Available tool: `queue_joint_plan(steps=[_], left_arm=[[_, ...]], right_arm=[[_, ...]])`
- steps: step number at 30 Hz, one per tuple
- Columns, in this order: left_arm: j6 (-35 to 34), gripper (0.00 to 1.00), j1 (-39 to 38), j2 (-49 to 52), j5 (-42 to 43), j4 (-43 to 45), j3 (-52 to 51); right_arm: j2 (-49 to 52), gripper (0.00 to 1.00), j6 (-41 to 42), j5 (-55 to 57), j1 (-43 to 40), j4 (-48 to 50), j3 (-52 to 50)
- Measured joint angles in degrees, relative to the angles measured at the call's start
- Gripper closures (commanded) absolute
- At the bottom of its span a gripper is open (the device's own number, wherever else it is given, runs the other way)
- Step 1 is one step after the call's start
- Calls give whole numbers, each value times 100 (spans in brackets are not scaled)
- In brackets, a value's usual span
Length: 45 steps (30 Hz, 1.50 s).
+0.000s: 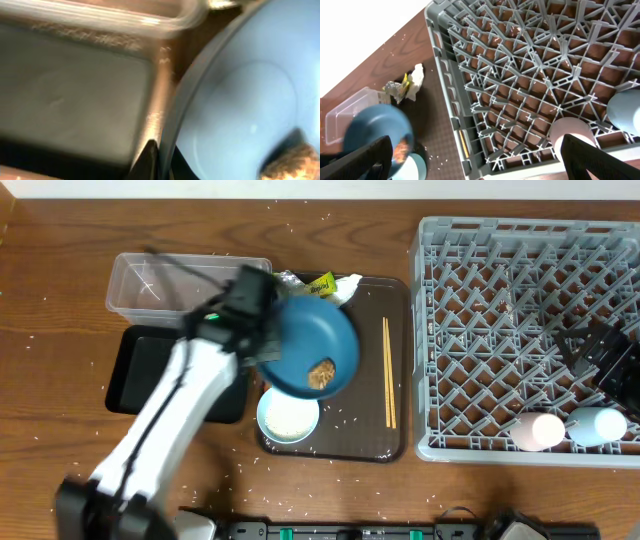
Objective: Sort waste into correct bins and load items into the dishwasher rack
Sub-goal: 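Grasp the blue plate rim with the left gripper and lift it, then tilt the blue plate over the black tray to dump the food scrap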
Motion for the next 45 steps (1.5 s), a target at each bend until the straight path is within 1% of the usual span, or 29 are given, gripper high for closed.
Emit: queue_joint_plan(steps=[6,10,13,16,22,27,31,35,39,45], left_arm=[[-2,94,815,-1204,-608,-977,0],[-107,94,1121,-1740,-1523,-1598,0],[-560,94,1224,-1797,-2387,-2059,0],[-1084,94,1237,-1606,-3178,-2361,-17],[-1554,94,1241,-726,-4371,-2343,-76],[-1639,94,1154,-55,-5307,-2188,-116],[-1556,94,852,177,-5993,-2022,-120],[-1445,94,540,192,-6395,-1943,-120],[-1283,94,391,192,-6690,-1947,-120],[-1202,94,289,192,-6843,-1961,-120]], right_arm=[[0,1,0,39,0,15,-4],[0,1,0,42,0,17,-4],[0,1,0,42,0,17,-4],[0,1,0,42,0,17,-4],[0,1,0,42,0,17,-4],[0,1,0,42,0,17,-4],[0,1,0,42,0,17,-4],[0,1,0,42,0,17,-4],[0,1,0,42,0,17,-4],[0,1,0,42,0,17,-4]])
